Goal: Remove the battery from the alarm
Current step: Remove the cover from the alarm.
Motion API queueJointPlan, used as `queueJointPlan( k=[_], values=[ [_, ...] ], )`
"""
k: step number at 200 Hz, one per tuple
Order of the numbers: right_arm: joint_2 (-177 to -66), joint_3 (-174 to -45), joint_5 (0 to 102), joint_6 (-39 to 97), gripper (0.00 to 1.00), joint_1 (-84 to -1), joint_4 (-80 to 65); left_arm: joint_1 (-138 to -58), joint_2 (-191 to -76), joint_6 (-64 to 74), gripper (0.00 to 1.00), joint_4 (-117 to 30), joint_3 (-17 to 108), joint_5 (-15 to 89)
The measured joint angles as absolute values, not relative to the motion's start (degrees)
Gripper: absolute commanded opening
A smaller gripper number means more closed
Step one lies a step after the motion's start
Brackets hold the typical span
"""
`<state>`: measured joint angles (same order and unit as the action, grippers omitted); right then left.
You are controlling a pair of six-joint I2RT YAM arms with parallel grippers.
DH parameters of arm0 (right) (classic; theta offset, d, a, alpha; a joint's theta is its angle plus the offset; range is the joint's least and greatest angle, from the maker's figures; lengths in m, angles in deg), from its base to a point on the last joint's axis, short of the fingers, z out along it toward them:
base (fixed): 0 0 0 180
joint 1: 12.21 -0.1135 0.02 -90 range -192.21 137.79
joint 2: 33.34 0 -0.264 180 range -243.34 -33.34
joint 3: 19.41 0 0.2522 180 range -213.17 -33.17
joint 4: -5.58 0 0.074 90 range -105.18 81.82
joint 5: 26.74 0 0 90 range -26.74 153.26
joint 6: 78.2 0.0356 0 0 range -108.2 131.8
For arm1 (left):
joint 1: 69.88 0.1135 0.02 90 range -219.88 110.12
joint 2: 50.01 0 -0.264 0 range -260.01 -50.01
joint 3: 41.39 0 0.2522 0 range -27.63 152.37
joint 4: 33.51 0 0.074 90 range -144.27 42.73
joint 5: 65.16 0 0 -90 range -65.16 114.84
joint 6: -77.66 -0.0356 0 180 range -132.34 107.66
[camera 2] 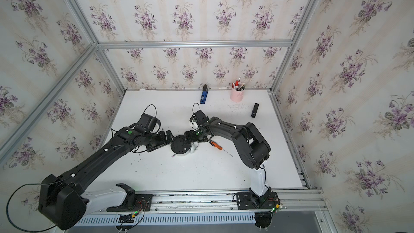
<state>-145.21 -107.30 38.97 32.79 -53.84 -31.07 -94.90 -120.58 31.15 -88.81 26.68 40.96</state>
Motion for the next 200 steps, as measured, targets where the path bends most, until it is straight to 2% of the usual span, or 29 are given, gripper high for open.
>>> queueJointPlan(
  k=[98, 133, 200],
  values=[
    [-145.61, -108.33, 40.46, 32.42, 0.92, -54.91, -31.77, -100.51, -130.87, 28.55, 0.95, -96.81, 38.04, 36.9],
    [-145.72, -108.48, 40.59, 32.64, 0.91, -54.95, -31.88, -102.44, -134.78, 31.39, 0.82, -94.34, 36.58, 37.53],
    [-145.74, -108.17, 40.5, 32.99, 0.9, -55.1, -31.09, -102.61, -137.45, 39.21, 0.7, -87.95, 33.93, 37.2]
  ],
)
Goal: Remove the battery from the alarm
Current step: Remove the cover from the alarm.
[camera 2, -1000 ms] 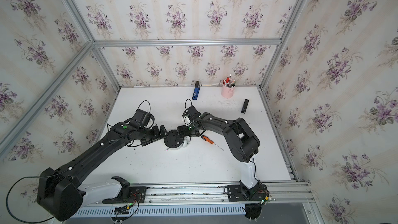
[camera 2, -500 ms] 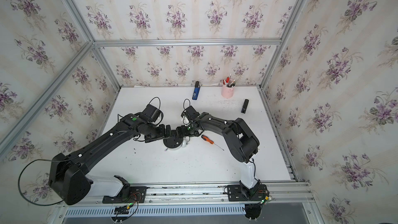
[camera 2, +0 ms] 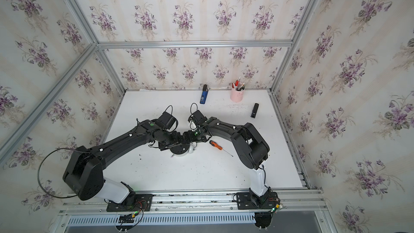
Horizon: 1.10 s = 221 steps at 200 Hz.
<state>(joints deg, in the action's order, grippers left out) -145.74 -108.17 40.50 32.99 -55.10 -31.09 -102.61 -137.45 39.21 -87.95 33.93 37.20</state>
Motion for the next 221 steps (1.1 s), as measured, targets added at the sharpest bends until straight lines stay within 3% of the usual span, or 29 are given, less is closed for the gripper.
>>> queueJointPlan(
  k=[221],
  values=[
    [-145.87, -107.74, 40.02, 33.16, 0.88, -55.21, -29.89, -104.12, -145.71, 38.34, 0.65, -94.12, 39.51, 28.42]
  ],
)
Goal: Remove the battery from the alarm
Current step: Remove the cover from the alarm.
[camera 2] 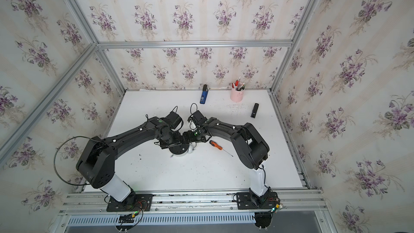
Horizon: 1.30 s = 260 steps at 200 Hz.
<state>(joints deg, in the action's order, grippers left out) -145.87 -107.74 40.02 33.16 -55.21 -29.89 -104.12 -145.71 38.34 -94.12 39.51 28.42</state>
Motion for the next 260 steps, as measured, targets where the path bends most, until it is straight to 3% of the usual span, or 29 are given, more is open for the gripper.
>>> queueJointPlan(
  k=[260],
  values=[
    [-145.89, -106.69, 39.23, 33.27, 0.87, -55.17, -28.34, -105.91, -143.44, 46.43, 0.63, -89.72, 34.98, 24.15]
  ],
)
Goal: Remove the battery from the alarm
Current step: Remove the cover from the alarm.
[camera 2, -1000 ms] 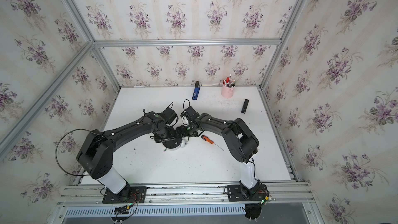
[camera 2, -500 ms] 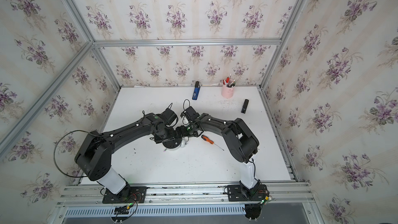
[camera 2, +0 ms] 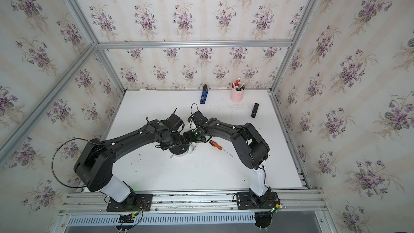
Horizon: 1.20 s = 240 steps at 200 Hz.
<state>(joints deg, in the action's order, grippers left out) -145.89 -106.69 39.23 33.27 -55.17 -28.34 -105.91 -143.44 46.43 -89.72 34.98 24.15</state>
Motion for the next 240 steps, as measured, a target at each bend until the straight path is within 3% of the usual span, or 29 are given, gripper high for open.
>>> queueJointPlan(
  k=[120, 240],
  values=[
    [-145.85, -105.97, 38.84, 33.88, 0.87, -55.39, -26.64, -106.33, -140.07, 51.06, 0.63, -85.18, 32.49, 24.29],
    [-145.93, -105.75, 38.49, 33.93, 0.87, -55.5, -25.94, -105.3, -140.53, 47.93, 0.64, -92.41, 34.83, 24.61]
  ],
)
